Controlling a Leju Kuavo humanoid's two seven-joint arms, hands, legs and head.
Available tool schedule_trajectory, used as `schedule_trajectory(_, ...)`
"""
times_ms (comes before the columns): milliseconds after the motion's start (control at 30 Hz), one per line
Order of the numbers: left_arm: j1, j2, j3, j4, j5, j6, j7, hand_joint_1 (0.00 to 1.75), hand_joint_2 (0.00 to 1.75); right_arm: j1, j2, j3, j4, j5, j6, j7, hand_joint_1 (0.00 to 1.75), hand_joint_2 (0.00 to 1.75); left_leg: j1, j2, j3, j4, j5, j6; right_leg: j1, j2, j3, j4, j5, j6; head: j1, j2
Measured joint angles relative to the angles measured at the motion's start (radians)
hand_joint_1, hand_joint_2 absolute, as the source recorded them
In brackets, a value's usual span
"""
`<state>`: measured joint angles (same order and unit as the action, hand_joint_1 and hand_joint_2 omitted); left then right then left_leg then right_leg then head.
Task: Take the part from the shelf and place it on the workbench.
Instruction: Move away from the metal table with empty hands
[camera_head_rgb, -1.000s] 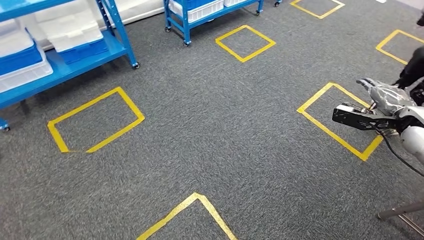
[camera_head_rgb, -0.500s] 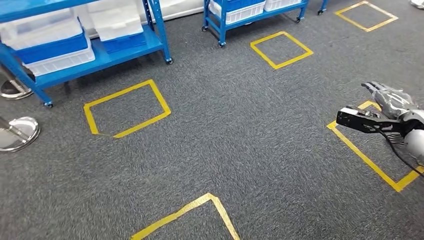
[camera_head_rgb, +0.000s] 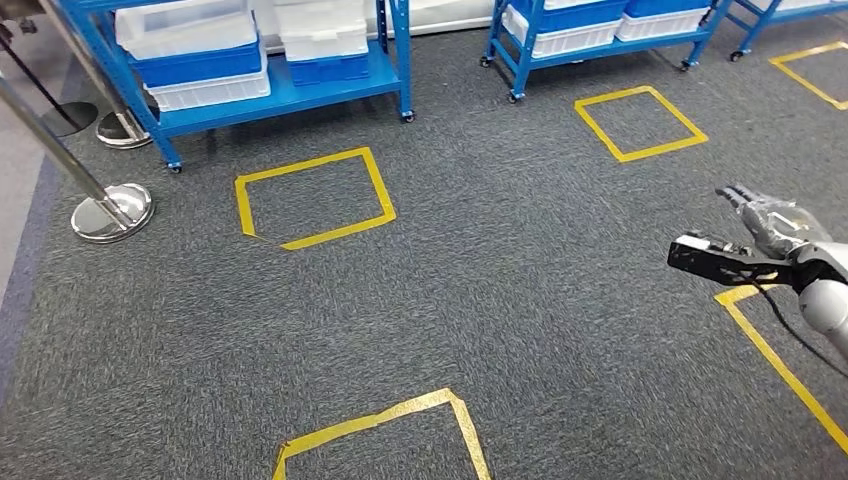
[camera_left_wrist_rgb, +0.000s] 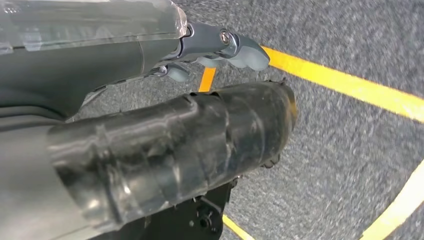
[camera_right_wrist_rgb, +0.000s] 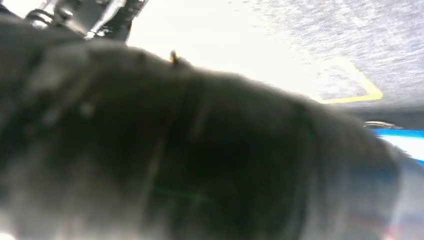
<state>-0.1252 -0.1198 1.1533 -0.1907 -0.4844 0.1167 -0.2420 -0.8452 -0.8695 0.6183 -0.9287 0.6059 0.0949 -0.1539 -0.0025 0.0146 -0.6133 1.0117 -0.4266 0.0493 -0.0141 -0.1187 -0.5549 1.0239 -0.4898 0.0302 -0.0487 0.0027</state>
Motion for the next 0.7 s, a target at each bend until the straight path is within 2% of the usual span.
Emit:
schedule_trajectory(33,0.0,0.0,0.0,0.0,-0.002,0.0,0.0,0.0,0.0,0.013,0.002,-0.009,0.001,0.001,-0.004,-0.003,0.0,0.0,0.003,-0.01,0.003,-0.006,0.004,0.005,-0.003,0.026,-0.009,0.025,-0.018,0.004,0.001,0.0)
schedule_trajectory(100,-0.001,0.0,0.001,0.0,-0.004,0.0,0.001,0.0,0.0,0.043,0.004,-0.028,0.005,0.003,-0.019,-0.008,0.0,0.0,0.005,-0.031,0.005,-0.011,0.008,0.012,-0.008,0.089,-0.06,0.132,-0.076,0.009,0.002,0.0)
schedule_trajectory(133,-0.001,0.0,0.001,0.0,-0.005,0.0,0.001,0.0,0.0,0.062,0.004,-0.036,0.008,0.004,-0.028,-0.009,0.0,0.0,0.005,-0.043,0.005,-0.011,0.009,0.013,-0.009,0.105,-0.094,0.198,-0.103,0.011,0.002,0.0)
schedule_trajectory(167,0.0,0.0,0.001,0.0,-0.006,0.0,0.002,0.0,0.0,0.084,0.006,-0.044,0.013,0.005,-0.038,-0.01,0.0,0.0,0.004,-0.056,0.005,-0.01,0.008,0.013,-0.009,0.112,-0.121,0.248,-0.116,0.013,0.002,0.0)
schedule_trajectory(200,0.001,0.0,0.002,0.0,-0.008,0.0,0.002,0.0,0.0,0.106,0.009,-0.05,0.017,0.006,-0.048,-0.013,0.0,0.0,0.004,-0.07,0.005,-0.007,0.008,0.013,-0.009,0.116,-0.134,0.266,-0.109,0.014,0.002,0.0)
schedule_trajectory(233,0.001,0.0,0.002,0.0,-0.01,0.001,0.003,0.0,0.0,0.125,0.012,-0.058,0.022,0.01,-0.058,-0.017,0.0,0.0,0.004,-0.084,0.005,-0.004,0.007,0.012,-0.01,0.118,-0.128,0.242,-0.081,0.014,0.002,0.0)
schedule_trajectory(267,0.002,0.0,0.002,0.0,-0.01,0.002,0.005,0.0,0.0,0.143,0.016,-0.067,0.026,0.015,-0.066,-0.022,0.0,0.0,0.004,-0.098,0.005,0.0,0.005,0.011,-0.011,0.125,-0.105,0.184,-0.041,0.012,0.002,0.0)
schedule_trajectory(333,0.003,0.0,0.002,0.0,-0.012,0.006,0.013,0.0,0.0,0.171,0.024,-0.095,0.035,0.034,-0.08,-0.035,0.0,0.0,0.004,-0.122,0.001,0.01,0.001,0.005,-0.015,0.164,-0.05,0.057,0.013,0.007,0.002,0.0)
schedule_trajectory(367,0.003,0.0,0.002,0.0,-0.013,0.009,0.016,0.0,0.0,0.185,0.029,-0.111,0.04,0.044,-0.084,-0.04,0.0,0.0,0.004,-0.133,-0.003,0.012,0.001,0.0,-0.015,0.18,-0.033,0.022,0.021,0.005,0.002,0.0)
schedule_trajectory(400,0.004,0.0,0.003,0.0,-0.015,0.011,0.018,0.0,0.0,0.198,0.037,-0.126,0.046,0.055,-0.088,-0.044,0.0,0.0,0.006,-0.144,-0.008,0.013,0.002,-0.005,-0.013,0.188,-0.027,0.009,0.018,0.002,0.002,0.0)
schedule_trajectory(467,0.008,0.001,0.004,0.0,-0.016,0.014,0.018,0.0,0.0,0.221,0.057,-0.15,0.054,0.071,-0.094,-0.049,0.0,0.0,0.008,-0.164,-0.015,0.012,0.006,-0.018,-0.013,0.17,-0.023,0.002,0.021,-0.007,0.002,0.0)
schedule_trajectory(500,0.011,0.001,0.005,0.0,-0.017,0.016,0.018,0.0,0.0,0.23,0.067,-0.16,0.058,0.078,-0.096,-0.051,0.0,0.0,0.008,-0.155,-0.02,0.018,0.002,-0.023,-0.015,0.159,-0.02,-0.002,0.024,-0.013,0.002,0.0)
schedule_trajectory(533,0.012,0.001,0.006,0.0,-0.017,0.017,0.018,0.0,0.0,0.237,0.076,-0.169,0.06,0.082,-0.098,-0.053,0.0,0.0,0.006,-0.13,-0.031,0.038,-0.013,-0.029,-0.017,0.146,-0.018,-0.007,0.026,-0.021,0.0,0.0)
schedule_trajectory(600,0.009,0.001,0.008,0.0,-0.018,0.017,0.017,0.0,0.0,0.251,0.087,-0.187,0.064,0.089,-0.1,-0.057,0.0,0.0,0.005,-0.058,-0.081,0.138,-0.072,-0.038,-0.015,0.119,-0.016,-0.011,0.028,-0.031,-0.003,0.0)
schedule_trajectory(633,0.007,0.002,0.008,0.0,-0.018,0.017,0.016,0.0,0.0,0.257,0.09,-0.195,0.066,0.092,-0.101,-0.058,0.0,0.0,0.006,-0.036,-0.114,0.206,-0.104,-0.043,-0.013,0.105,-0.017,-0.01,0.027,-0.034,-0.004,0.0)
schedule_trajectory(667,0.006,0.002,0.009,0.0,-0.018,0.017,0.016,0.0,0.0,0.261,0.093,-0.202,0.068,0.096,-0.101,-0.058,0.0,0.0,0.009,-0.025,-0.141,0.262,-0.124,-0.046,-0.012,0.093,-0.018,-0.008,0.026,-0.034,-0.004,0.0)
schedule_trajectory(700,0.007,0.003,0.009,0.0,-0.018,0.017,0.016,0.0,0.0,0.263,0.095,-0.208,0.071,0.099,-0.1,-0.058,0.0,0.0,0.011,-0.021,-0.153,0.289,-0.127,-0.049,-0.011,0.082,-0.018,-0.007,0.025,-0.034,-0.004,0.0)
